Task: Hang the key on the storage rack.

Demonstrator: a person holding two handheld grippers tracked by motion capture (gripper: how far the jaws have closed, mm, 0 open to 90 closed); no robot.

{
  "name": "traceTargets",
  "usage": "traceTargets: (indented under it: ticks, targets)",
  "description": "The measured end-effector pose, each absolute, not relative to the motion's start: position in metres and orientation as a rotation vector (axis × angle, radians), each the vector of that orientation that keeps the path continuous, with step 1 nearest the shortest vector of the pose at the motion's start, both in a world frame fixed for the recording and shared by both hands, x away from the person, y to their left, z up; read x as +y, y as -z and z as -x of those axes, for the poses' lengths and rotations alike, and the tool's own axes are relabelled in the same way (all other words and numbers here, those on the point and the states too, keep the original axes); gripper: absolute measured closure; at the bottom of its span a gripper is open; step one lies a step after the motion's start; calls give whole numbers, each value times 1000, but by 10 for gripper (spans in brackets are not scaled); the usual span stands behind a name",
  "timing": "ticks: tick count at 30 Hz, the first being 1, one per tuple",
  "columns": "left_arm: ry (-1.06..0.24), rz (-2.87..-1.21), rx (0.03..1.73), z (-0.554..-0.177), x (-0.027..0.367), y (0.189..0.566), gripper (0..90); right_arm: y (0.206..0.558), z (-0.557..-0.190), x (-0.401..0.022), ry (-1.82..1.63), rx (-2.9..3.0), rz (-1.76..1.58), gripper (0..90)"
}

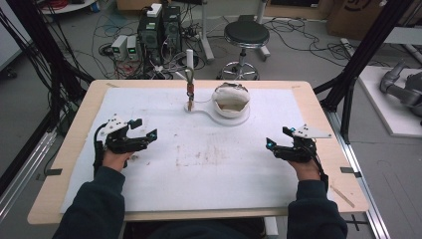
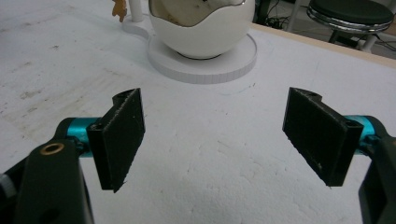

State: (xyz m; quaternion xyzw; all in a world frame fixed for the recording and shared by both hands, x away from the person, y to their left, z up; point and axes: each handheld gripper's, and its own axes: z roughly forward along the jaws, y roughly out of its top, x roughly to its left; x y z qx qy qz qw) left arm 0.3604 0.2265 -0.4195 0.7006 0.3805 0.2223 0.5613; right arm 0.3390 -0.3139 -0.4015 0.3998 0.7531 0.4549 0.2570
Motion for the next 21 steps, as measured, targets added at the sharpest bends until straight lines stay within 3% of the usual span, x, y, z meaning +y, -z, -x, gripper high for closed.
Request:
traceTargets:
  ticks: [21]
  targets:
    - [-496, -1661, 918, -358, 225, 421, 208, 407, -347, -314, -1195, 2061, -1088, 214]
